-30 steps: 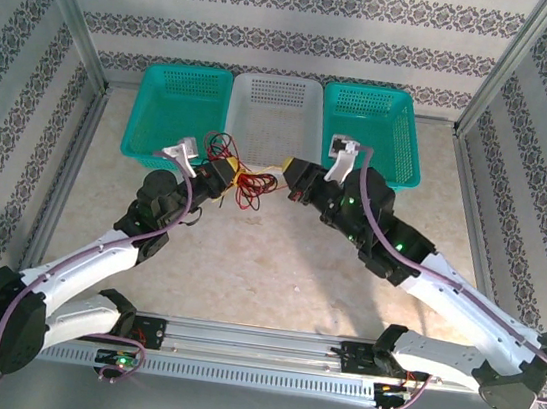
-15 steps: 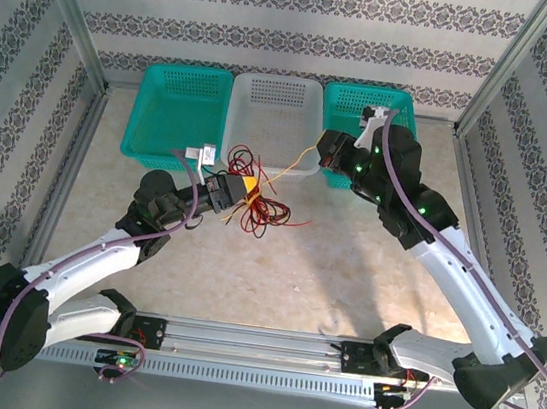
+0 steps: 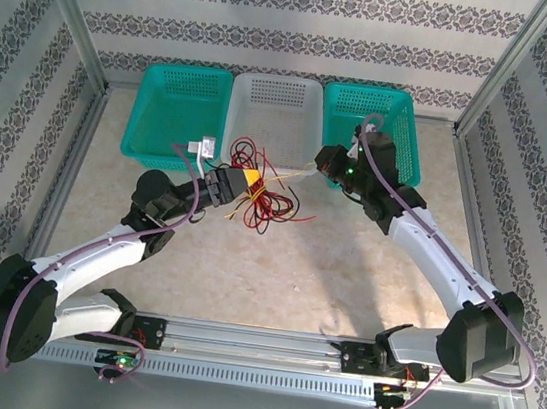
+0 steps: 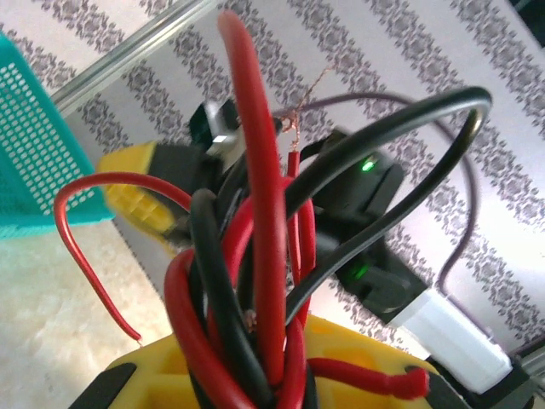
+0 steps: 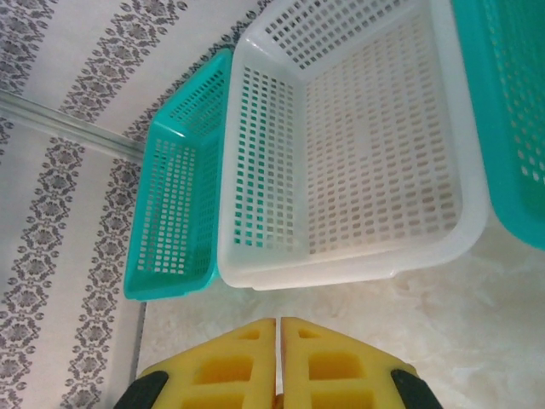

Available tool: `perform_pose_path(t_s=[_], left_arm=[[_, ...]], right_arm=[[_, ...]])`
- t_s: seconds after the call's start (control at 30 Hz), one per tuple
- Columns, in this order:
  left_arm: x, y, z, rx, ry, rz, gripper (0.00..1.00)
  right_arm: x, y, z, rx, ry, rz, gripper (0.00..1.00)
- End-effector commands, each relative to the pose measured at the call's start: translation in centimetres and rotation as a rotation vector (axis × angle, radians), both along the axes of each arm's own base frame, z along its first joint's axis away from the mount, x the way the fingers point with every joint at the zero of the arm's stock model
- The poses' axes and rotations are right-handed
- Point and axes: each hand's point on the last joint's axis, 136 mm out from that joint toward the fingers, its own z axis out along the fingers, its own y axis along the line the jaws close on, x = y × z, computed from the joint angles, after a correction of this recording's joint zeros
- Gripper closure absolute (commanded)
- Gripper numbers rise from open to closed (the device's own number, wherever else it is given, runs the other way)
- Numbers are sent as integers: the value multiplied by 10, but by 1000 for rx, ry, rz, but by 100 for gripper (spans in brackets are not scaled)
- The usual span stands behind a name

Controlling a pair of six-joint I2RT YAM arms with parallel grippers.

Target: Untangle the cables

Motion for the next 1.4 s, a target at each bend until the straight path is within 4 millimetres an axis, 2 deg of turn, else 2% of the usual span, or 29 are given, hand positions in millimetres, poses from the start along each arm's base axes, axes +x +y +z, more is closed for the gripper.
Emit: perform_pose_path(t_s=[0.0,0.17,0.4,0.5,0.7,0.83,0.93,1.07,1.2,1.37], left_arm=[[-12,13,65,-186,-145,13,100],[-4,23,77,-241,-155,86,100],[19,51,72,-174,-162,349,100],[35,64,59,-139,-113,471,100],[52,75,51,-148,-113,576,100],[60,82,52,-119,-129,644,100],[65,86,51,-100,-139,678,100],[72,95,48,-87,-140,717,100],[78,102,43,-71,-136,746,100],[84,103,31,-31,-131,758,100]], right_arm=[[14,1,1,120,-38,-47,100],[4,18,-34,206,26,-37,100],[-34,65,-65,262,64,22,100],[-48,84,-75,303,72,40,100],[-71,129,-90,343,107,114,100],[-91,147,-97,350,119,149,100],[-107,155,-99,339,121,180,100],[-125,153,-99,328,112,201,100],[-145,153,-85,301,68,239,100],[-166,151,-54,259,-21,279,100]])
